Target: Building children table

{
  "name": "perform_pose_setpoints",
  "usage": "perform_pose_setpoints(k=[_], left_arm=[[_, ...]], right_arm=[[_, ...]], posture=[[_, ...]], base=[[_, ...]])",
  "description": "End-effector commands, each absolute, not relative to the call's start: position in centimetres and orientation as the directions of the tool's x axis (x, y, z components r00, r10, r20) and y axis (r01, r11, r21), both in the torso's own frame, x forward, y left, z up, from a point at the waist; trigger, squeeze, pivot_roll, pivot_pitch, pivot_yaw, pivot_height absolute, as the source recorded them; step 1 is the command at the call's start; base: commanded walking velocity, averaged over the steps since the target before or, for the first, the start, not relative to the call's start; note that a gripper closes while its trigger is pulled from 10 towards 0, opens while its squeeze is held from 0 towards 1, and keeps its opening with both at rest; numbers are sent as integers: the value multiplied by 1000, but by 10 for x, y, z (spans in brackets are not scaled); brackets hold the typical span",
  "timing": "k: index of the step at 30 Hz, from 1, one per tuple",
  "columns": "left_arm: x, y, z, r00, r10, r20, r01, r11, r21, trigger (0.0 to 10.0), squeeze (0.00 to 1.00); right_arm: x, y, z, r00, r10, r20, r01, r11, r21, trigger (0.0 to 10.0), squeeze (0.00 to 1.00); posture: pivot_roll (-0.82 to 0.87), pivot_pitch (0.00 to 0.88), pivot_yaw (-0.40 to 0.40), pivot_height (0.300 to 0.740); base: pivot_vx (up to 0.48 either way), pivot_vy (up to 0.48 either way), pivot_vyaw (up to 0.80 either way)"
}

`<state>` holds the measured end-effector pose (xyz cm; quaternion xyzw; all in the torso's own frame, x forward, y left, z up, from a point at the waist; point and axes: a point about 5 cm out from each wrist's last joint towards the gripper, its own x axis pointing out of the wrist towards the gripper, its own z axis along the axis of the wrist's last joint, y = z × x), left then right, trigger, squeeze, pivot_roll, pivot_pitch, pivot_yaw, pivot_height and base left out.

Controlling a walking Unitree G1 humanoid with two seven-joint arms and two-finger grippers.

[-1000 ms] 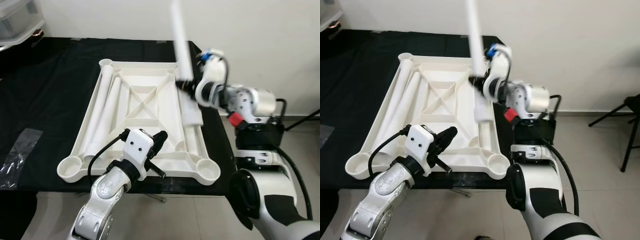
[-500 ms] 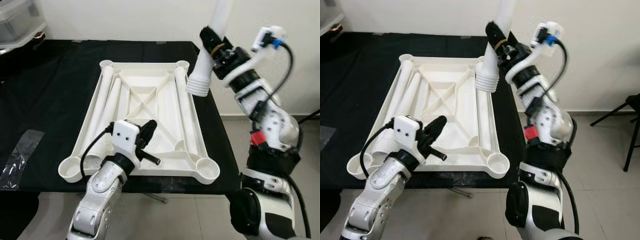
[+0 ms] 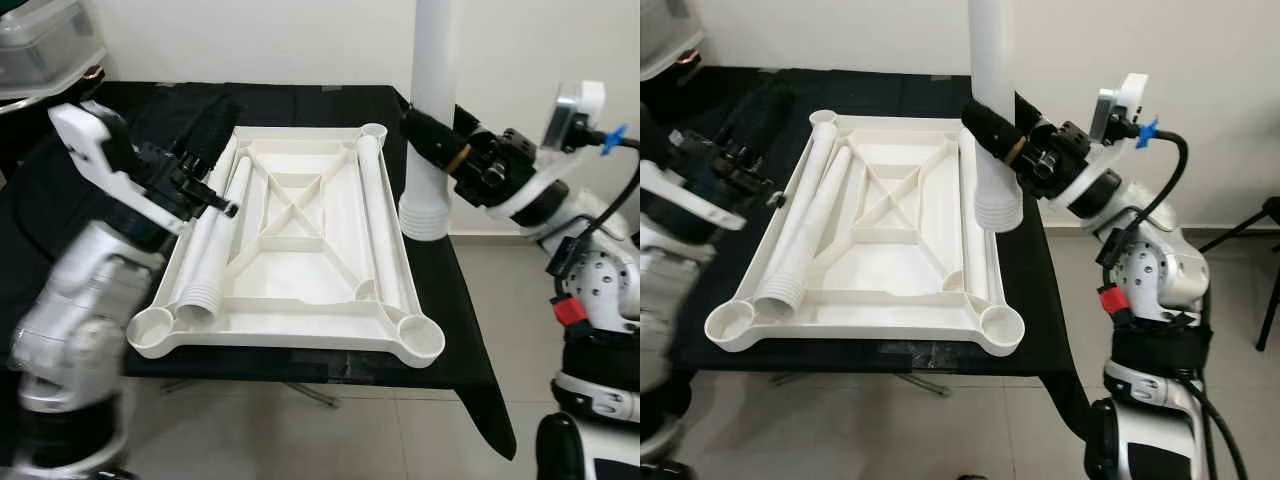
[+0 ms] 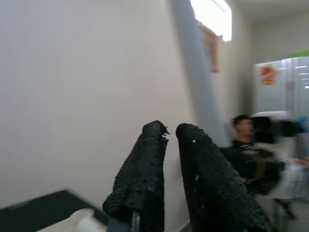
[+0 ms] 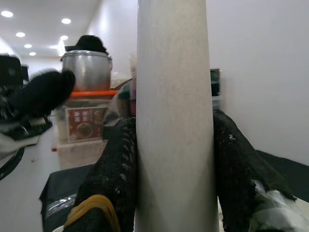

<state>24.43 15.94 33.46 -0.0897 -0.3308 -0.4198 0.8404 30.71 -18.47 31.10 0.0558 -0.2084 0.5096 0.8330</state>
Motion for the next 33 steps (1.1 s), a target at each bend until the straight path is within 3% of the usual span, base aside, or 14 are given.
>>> perform_pose_setpoints(k=[1, 3, 5, 7, 10, 21, 24, 25, 26, 27, 33], left_arm=[[239, 153, 338, 345, -712, 612, 835, 530, 146, 10000, 1000], [240, 151, 338, 323, -744, 585, 850, 500, 167, 10000, 1000], [240, 151, 338, 323, -744, 585, 850, 500, 167, 10000, 1000], [250, 143, 336, 336, -763, 553, 864, 484, 143, 10000, 1000], [258, 136, 333, 366, -752, 548, 869, 487, 88, 10000, 1000], [269, 128, 326, 416, -746, 521, 880, 474, -23, 10000, 1000], [261, 122, 326, 355, -778, 518, 917, 398, -30, 10000, 1000], [259, 120, 326, 334, -788, 517, 928, 370, -34, 10000, 745], [259, 120, 326, 334, -788, 517, 928, 370, -34, 10000, 745], [257, 117, 325, 319, -794, 518, 938, 344, -50, 10000, 0], [255, 111, 326, 298, -794, 530, 949, 309, -70, 10000, 0]], right_arm=[[299, -174, 308, 297, 882, 367, -919, 369, -142, 10000, 0], [294, -167, 303, 242, 909, 339, -942, 304, -144, 10000, 0], [294, -167, 303, 242, 909, 339, -942, 304, -144, 10000, 0], [283, -147, 287, 135, 954, 268, -972, 180, -151, 10000, 0], [277, -137, 278, 84, 969, 231, -980, 123, -160, 10000, 0], [275, -133, 276, 43, 978, 206, -981, 81, -178, 10000, 0], [274, -130, 274, 34, 985, 170, -978, 67, -195, 10000, 0], [274, -129, 272, 31, 988, 150, -977, 61, -204, 10000, 0], [274, -129, 272, 31, 988, 150, -977, 61, -204, 10000, 0], [274, -127, 270, 32, 992, 122, -975, 58, -215, 10000, 0], [277, -122, 262, 47, 998, 47, -968, 57, -243, 10000, 0]], posture=[[-38, 93, -16, 740], [-39, 89, -9, 740], [-39, 89, -9, 740], [-43, 86, 4, 740], [-44, 83, 9, 740], [-42, 88, 15, 740], [-36, 89, 12, 740], [-36, 89, 12, 740], [-36, 89, 12, 740], [-36, 89, 12, 740], [-36, 91, 7, 740]], base=[[0, 0, 0], [0, 0, 0], [0, 0, 0], [0, 0, 0], [0, 0, 0], [0, 0, 0], [0, 0, 0], [0, 0, 0], [0, 0, 0], [0, 0, 0], [0, 0, 0]])
